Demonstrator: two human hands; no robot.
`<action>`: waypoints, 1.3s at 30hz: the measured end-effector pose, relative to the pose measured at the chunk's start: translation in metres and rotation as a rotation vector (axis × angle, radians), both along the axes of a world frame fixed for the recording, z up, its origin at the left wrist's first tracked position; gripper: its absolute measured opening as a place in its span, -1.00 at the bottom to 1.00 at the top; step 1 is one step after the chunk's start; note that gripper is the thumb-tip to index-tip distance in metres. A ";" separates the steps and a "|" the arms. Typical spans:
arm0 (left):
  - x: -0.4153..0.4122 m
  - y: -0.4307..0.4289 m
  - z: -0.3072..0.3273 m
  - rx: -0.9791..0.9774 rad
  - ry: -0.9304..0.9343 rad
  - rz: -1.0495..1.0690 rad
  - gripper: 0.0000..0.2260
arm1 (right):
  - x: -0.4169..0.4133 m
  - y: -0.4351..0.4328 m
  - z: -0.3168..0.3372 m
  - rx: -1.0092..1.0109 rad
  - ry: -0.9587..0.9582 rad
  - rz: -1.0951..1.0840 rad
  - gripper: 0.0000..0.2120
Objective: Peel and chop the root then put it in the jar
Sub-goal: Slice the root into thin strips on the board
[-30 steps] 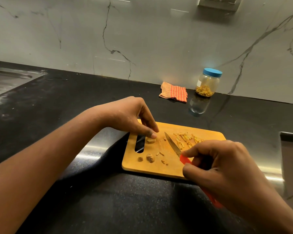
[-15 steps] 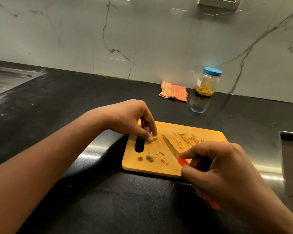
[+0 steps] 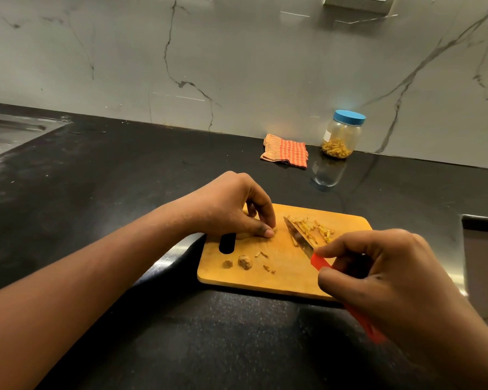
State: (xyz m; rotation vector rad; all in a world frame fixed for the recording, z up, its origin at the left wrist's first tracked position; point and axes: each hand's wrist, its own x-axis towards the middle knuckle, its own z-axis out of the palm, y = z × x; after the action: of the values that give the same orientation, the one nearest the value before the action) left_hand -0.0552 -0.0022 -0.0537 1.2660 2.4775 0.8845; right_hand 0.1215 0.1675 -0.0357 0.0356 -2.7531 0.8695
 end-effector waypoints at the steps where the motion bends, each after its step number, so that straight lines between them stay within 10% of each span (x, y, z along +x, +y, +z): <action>1: -0.001 0.000 0.000 -0.005 -0.005 -0.003 -0.89 | -0.001 0.000 0.000 0.003 -0.001 -0.007 -0.86; 16: -0.004 -0.008 0.003 -0.004 -0.108 -0.122 -0.84 | 0.013 0.014 0.005 -0.272 -0.103 -0.070 -0.84; 39: -0.006 -0.003 -0.004 0.050 -0.092 -0.099 -0.88 | -0.007 -0.007 0.000 0.047 -0.061 0.055 -0.79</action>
State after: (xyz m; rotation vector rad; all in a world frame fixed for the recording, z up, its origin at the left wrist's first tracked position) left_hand -0.0609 -0.0053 -0.0572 1.3205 2.3143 0.9621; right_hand 0.1146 0.1606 -0.0358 0.0962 -2.8420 0.8325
